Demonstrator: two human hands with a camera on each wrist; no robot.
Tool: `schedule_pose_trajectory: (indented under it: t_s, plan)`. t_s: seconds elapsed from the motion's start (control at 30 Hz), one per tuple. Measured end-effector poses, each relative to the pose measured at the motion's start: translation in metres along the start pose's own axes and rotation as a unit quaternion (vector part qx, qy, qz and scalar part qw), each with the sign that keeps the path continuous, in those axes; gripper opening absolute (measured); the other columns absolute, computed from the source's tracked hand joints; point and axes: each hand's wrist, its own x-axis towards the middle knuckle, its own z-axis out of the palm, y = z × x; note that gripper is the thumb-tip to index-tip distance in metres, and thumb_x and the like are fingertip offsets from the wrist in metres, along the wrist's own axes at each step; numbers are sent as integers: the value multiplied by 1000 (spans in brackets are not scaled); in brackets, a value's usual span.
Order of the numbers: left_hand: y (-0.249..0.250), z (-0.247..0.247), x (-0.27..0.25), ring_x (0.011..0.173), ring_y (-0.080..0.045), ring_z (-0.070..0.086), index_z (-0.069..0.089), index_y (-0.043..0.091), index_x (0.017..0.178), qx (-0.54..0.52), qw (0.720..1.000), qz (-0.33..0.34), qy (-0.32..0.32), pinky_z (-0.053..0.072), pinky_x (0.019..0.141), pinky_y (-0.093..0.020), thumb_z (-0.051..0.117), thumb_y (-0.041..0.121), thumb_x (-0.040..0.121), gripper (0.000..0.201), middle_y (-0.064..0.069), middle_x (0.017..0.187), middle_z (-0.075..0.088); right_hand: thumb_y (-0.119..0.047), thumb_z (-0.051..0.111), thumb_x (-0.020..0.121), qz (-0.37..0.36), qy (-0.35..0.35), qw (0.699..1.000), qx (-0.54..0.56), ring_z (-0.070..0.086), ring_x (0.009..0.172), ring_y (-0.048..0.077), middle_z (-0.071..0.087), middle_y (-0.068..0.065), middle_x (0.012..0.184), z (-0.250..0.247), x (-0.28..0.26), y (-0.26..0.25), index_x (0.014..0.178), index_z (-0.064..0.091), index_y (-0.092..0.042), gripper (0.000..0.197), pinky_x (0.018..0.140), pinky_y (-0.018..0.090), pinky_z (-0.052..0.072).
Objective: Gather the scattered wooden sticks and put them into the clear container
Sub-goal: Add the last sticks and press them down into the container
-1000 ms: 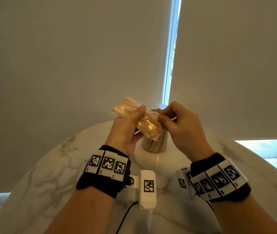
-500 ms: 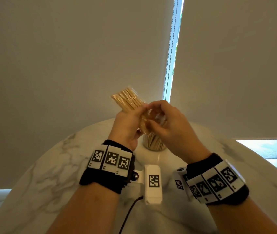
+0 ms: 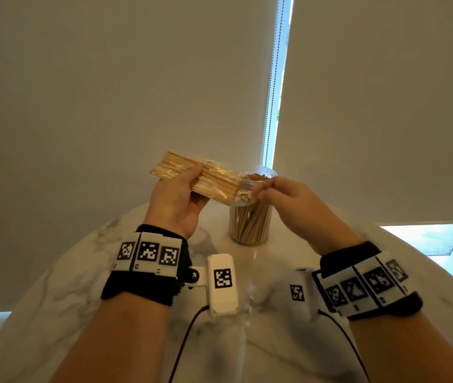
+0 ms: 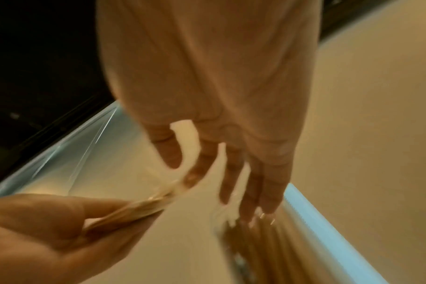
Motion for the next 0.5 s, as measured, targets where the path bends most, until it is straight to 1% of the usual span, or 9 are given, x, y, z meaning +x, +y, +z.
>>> schedule_pose_trajectory:
  t_s: [0.03, 0.07, 0.13, 0.2, 0.27, 0.3, 0.37, 0.43, 0.5]
  plan:
    - [-1, 5, -2, 89, -24, 76, 62, 3, 123, 20, 999, 32, -3, 62, 72, -35, 61, 6, 97, 26, -14, 102, 76, -31, 58, 96, 55, 36, 994, 92, 68, 99, 14, 73, -3, 108, 4, 1, -1, 103, 70, -24, 15, 79, 29, 51]
    - [-2, 9, -5, 93, -24, 75, 62, 4, 123, 43, 997, 66, -5, 62, 73, -34, 60, 6, 97, 26, -13, 106, 75, -32, 58, 98, 110, 62, 972, 198, 70, 93, 19, 73, 3, 106, 6, 2, -1, 109, 67, -19, 19, 75, 31, 54]
    - [0, 16, -12, 96, -23, 74, 63, 5, 121, 86, 988, 125, -10, 62, 73, -33, 61, 6, 97, 24, -10, 107, 75, -33, 54, 101, 195, 77, 911, 354, 70, 87, 24, 71, 10, 101, 7, 3, 0, 115, 62, -11, 27, 74, 35, 60]
    - [2, 19, -15, 94, -21, 75, 65, 5, 118, 132, 977, 168, -23, 63, 75, -36, 62, 7, 97, 22, -9, 106, 76, -39, 52, 101, 257, 46, 850, 457, 69, 96, 30, 69, 15, 107, 8, 3, 3, 120, 62, -6, 39, 80, 40, 61]
    - [1, 24, -19, 93, -22, 75, 65, 5, 116, 193, 958, 204, -53, 62, 80, -45, 65, 9, 95, 22, -9, 104, 75, -43, 48, 102, 295, -1, 796, 529, 68, 107, 32, 67, 19, 121, 13, 4, 7, 126, 60, -3, 48, 85, 43, 60]
    - [-1, 27, -22, 93, -22, 75, 65, 7, 116, 220, 949, 212, -72, 61, 82, -49, 68, 12, 92, 24, -9, 103, 75, -42, 44, 103, 298, -23, 779, 551, 68, 108, 32, 67, 20, 124, 17, 4, 8, 128, 60, -3, 49, 86, 43, 59]
    - [-7, 33, -27, 94, -21, 74, 66, 15, 115, 264, 936, 206, -103, 60, 85, -51, 71, 21, 90, 26, -5, 102, 75, -35, 35, 107, 294, -44, 762, 575, 71, 95, 31, 71, 19, 114, 27, 3, 10, 131, 61, -5, 47, 82, 40, 60]
    - [-11, 38, -31, 95, -19, 74, 68, 25, 113, 286, 931, 192, -120, 59, 86, -49, 67, 32, 93, 21, -1, 102, 75, -25, 32, 107, 304, -36, 745, 593, 70, 83, 29, 73, 20, 100, 37, 1, 14, 131, 62, -5, 44, 74, 39, 60]
    - [-12, 40, -32, 92, -21, 74, 69, 28, 108, 299, 927, 195, -120, 59, 86, -51, 63, 39, 93, 19, 0, 98, 76, -16, 30, 105, 316, -19, 729, 608, 69, 79, 29, 72, 21, 94, 44, 1, 19, 130, 62, -2, 42, 69, 36, 61]
